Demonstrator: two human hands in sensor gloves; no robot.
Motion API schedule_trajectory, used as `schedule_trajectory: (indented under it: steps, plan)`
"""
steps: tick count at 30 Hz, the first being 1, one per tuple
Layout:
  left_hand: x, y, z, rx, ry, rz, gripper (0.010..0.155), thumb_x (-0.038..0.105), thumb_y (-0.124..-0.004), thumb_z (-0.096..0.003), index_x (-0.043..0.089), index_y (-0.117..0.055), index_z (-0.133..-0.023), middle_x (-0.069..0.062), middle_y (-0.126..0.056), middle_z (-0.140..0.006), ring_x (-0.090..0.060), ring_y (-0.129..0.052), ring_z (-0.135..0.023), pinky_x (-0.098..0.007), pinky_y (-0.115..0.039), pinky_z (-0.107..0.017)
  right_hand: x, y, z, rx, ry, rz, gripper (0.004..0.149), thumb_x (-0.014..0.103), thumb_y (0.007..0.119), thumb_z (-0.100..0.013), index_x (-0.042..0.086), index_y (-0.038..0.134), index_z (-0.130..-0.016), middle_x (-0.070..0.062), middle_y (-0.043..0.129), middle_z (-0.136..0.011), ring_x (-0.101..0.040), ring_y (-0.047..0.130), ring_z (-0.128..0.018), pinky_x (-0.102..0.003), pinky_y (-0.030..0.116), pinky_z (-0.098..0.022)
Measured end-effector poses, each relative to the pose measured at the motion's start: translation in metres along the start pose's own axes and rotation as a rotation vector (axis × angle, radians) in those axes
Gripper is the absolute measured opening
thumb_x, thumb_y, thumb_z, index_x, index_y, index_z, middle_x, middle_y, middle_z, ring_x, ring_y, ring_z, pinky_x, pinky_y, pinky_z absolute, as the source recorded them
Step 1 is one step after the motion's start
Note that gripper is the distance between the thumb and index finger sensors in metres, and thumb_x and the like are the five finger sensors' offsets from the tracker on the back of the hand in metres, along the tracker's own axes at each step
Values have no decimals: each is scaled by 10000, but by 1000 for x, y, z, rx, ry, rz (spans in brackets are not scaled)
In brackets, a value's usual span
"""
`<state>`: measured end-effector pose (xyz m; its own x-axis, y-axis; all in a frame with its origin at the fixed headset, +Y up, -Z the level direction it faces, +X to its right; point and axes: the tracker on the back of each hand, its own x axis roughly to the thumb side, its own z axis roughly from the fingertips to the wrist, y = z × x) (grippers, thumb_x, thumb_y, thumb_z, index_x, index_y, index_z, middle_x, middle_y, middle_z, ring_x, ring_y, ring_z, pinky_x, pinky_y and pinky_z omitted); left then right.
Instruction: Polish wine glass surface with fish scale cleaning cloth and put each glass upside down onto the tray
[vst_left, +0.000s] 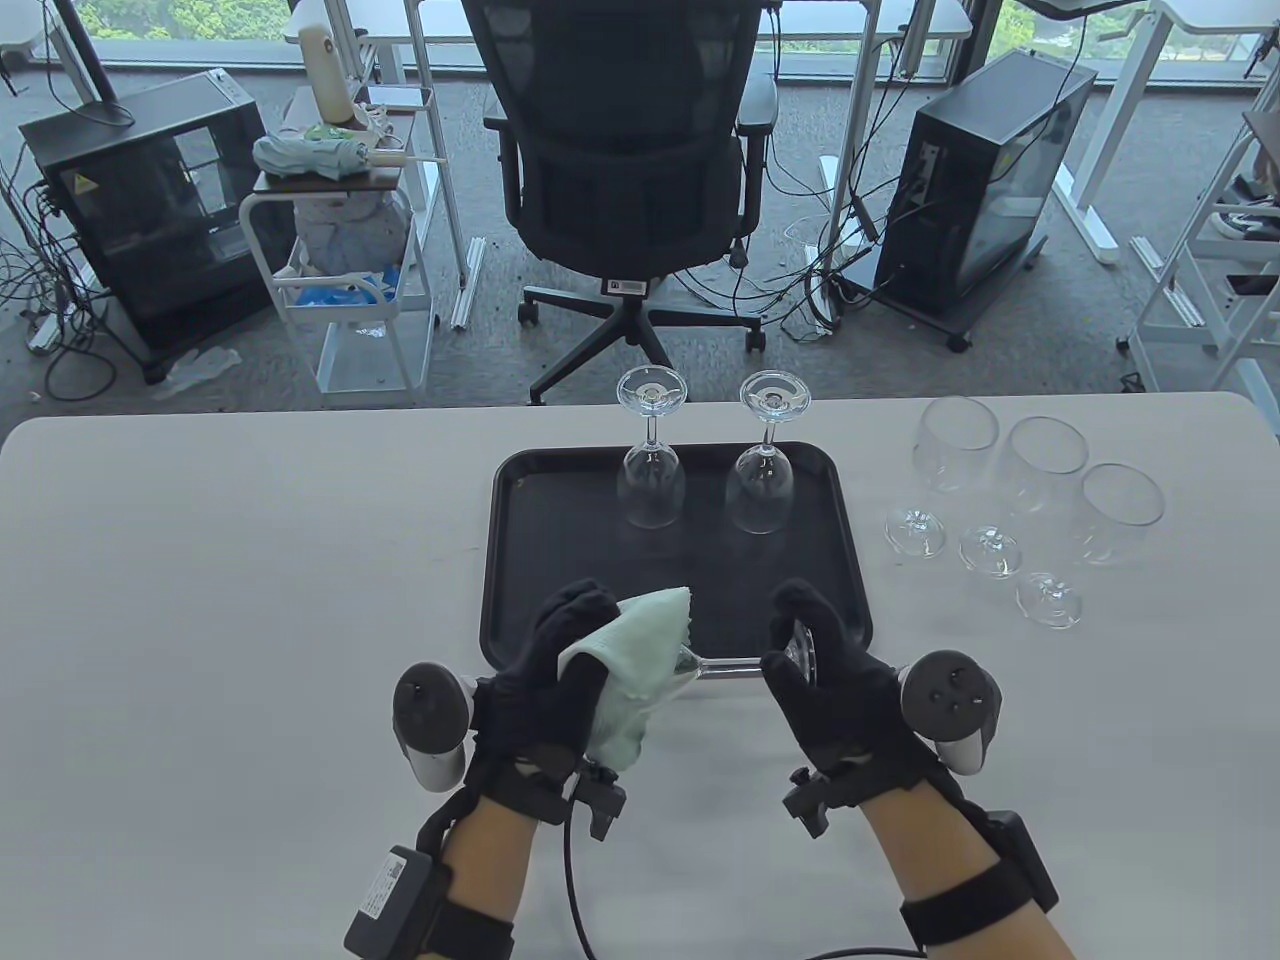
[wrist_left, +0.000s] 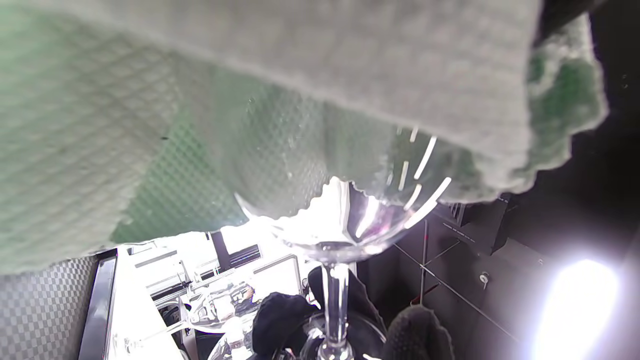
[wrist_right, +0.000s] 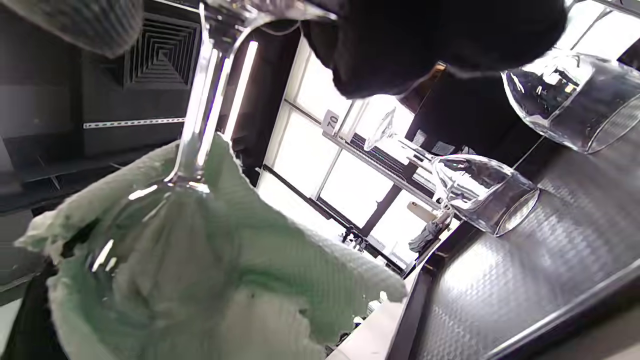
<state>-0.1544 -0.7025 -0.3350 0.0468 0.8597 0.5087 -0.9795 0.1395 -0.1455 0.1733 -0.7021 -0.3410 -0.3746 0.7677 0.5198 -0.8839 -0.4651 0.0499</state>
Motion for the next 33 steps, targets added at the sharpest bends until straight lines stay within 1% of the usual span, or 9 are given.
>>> schedule_trajectory:
  steps: [4, 7, 10, 14, 16, 21, 24, 28, 33]
  plan:
    - [-2, 2, 0, 0, 35, 40, 565, 648, -708, -528, 348, -660, -1005, -23, -566, -1137, -350, -655, -1006, -612, -815, -559, 9, -1, 3, -56, -277, 256, 922, 657, 790, -464, 265, 226, -1080, -156, 527, -1065, -332, 892, -653, -504, 826, -495]
    - [-4, 1, 0, -16, 56, 86, 564, 647, -701, -537, 346, -651, -1012, -29, -558, -1141, -354, -648, -1009, -613, -812, -561, 15, -3, 6, -121, -391, 388, 958, 651, 821, -450, 275, 191, -1066, -136, 512, -1066, -300, 907, -657, -475, 853, -495]
    - [0, -2, 1, -6, 38, 53, 572, 657, -697, -533, 354, -643, -1015, -25, -550, -1144, -351, -646, -1011, -602, -816, -558, 10, -4, 4, -111, -276, 241, 864, 644, 818, -463, 305, 301, -1067, -143, 582, -1010, -278, 917, -583, -450, 863, -441]
    - [5, -4, 1, 24, -19, -28, 571, 660, -710, -518, 365, -652, -1003, -11, -554, -1142, -338, -642, -1018, -598, -804, -579, -4, -2, -1, -2, 22, -53, 802, 708, 705, -485, 261, 409, -1081, -189, 682, -929, -256, 929, -448, -438, 857, -327]
    - [4, -3, 1, 12, -20, -40, 566, 654, -710, -521, 360, -655, -1002, -13, -561, -1139, -341, -651, -1012, -601, -808, -572, -3, -3, -1, 22, -41, 17, 843, 699, 722, -490, 246, 346, -1093, -194, 637, -971, -290, 924, -503, -465, 848, -372]
    - [-1, -1, 0, -1, 48, 65, 564, 649, -704, -533, 349, -657, -1008, -24, -562, -1141, -353, -652, -1010, -610, -807, -566, 14, -5, 5, -110, -387, 422, 965, 653, 826, -452, 275, 185, -1067, -134, 508, -1070, -291, 906, -661, -471, 856, -504]
    - [1, -3, 0, 9, 37, 48, 570, 659, -699, -530, 355, -650, -1010, -22, -558, -1142, -349, -654, -1008, -599, -815, -561, 10, -5, 3, -124, -298, 272, 866, 620, 837, -466, 292, 306, -1068, -149, 593, -1005, -278, 922, -595, -453, 871, -450]
    - [4, -5, 1, 18, -21, -14, 577, 667, -706, -516, 368, -647, -1007, -11, -551, -1144, -340, -645, -1017, -594, -812, -568, -2, -3, 0, -36, -18, -27, 797, 701, 701, -488, 253, 412, -1079, -193, 683, -926, -257, 928, -448, -441, 855, -330]
    - [0, -2, 1, 20, 24, 3, 570, 661, -707, -523, 358, -658, -1003, -17, -574, -1132, -344, -665, -1002, -594, -826, -550, 1, -3, 0, -30, -136, 97, 848, 660, 733, -498, 269, 278, -1098, -168, 586, -1042, -318, 915, -605, -501, 842, -460]
